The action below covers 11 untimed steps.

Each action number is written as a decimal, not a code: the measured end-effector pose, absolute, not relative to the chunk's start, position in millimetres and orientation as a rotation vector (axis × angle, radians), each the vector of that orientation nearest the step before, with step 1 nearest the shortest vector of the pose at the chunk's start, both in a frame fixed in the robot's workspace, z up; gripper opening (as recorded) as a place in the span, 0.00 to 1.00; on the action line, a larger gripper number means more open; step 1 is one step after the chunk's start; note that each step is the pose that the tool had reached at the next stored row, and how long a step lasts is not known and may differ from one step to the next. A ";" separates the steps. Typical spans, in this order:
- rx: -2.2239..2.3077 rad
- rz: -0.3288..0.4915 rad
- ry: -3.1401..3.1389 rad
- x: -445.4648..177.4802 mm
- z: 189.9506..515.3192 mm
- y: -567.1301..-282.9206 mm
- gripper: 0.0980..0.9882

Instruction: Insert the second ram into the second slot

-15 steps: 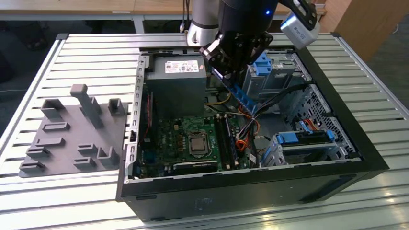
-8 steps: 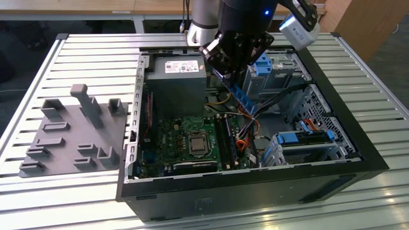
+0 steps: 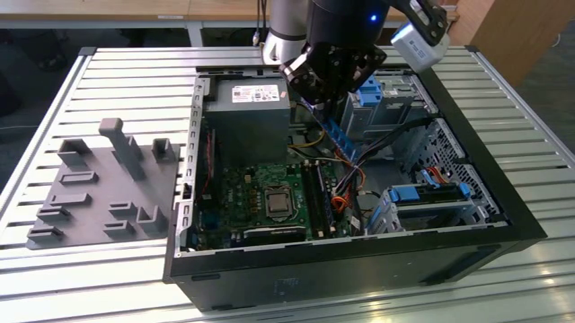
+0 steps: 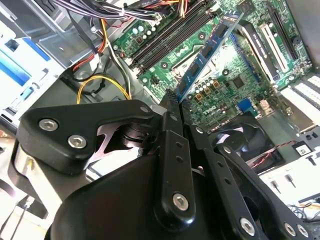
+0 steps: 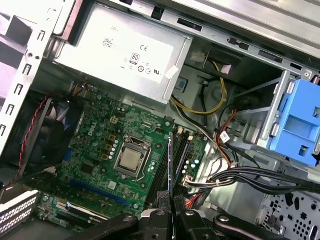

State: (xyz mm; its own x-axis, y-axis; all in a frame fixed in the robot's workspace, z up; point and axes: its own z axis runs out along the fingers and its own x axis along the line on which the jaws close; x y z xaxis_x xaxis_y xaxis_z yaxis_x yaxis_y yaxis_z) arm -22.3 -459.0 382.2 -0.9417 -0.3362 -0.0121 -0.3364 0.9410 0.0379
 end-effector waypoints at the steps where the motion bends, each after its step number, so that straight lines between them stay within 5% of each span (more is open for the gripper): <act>1: -0.529 0.062 3.091 -22.3 382.1 -459.0 0.04; 11: -0.441 0.061 3.103 -22.3 382.1 -459.0 0.04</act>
